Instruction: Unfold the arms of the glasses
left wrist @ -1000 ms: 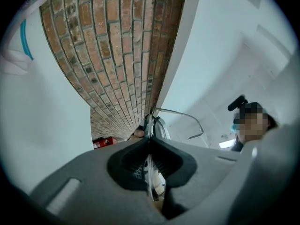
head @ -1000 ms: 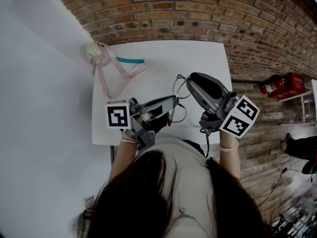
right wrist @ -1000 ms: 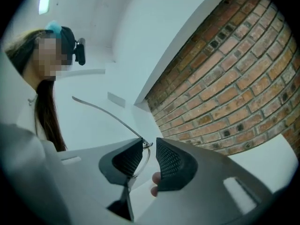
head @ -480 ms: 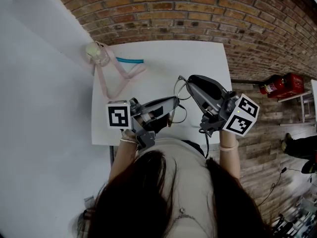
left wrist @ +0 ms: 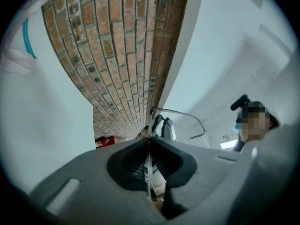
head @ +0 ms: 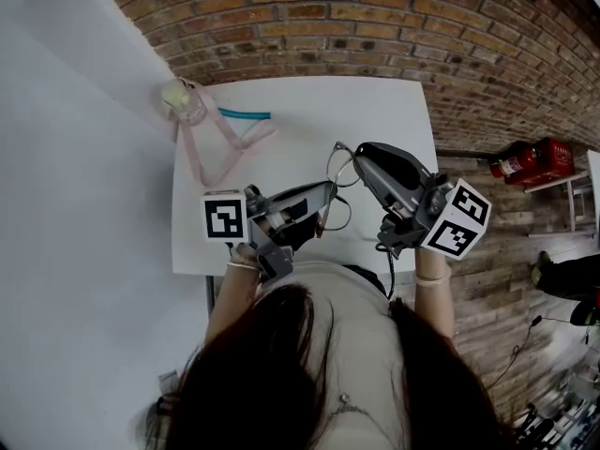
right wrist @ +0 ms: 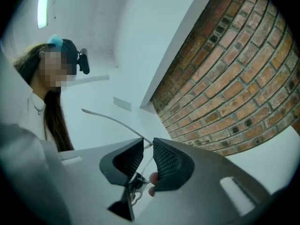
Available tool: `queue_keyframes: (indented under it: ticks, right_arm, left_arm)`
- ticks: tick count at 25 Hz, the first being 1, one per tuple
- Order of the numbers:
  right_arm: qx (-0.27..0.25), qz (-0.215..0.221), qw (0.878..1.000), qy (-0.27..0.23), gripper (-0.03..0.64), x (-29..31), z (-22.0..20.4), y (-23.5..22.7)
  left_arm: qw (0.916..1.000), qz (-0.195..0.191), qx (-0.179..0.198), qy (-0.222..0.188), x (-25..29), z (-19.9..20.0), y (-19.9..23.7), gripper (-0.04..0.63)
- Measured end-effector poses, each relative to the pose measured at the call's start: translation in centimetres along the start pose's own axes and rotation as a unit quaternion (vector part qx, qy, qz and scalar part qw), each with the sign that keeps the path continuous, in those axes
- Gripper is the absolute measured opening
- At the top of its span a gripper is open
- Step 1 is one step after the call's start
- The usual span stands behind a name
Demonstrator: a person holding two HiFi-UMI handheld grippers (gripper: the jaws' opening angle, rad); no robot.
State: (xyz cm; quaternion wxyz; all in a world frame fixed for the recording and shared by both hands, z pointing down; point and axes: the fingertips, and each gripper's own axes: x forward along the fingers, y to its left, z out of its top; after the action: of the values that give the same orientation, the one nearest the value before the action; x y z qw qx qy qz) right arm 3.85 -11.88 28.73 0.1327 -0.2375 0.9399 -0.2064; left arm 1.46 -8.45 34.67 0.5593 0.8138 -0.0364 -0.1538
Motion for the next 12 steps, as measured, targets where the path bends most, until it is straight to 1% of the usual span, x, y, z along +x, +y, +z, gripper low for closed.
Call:
queue_keyframes:
  ticks: [6, 12]
  right_arm:
    - [-0.005, 0.001, 1.000, -0.004, 0.064, 0.00, 0.21, 0.27]
    - [-0.008, 0.006, 1.000, -0.011, 0.058, 0.02, 0.55, 0.74]
  left_arm:
    - [1.0000, 0.006, -0.006, -0.004, -0.01, 0.13, 0.30, 0.025]
    - [0.9995, 0.020, -0.017, -0.019, -0.20, 0.48, 0.87, 0.025]
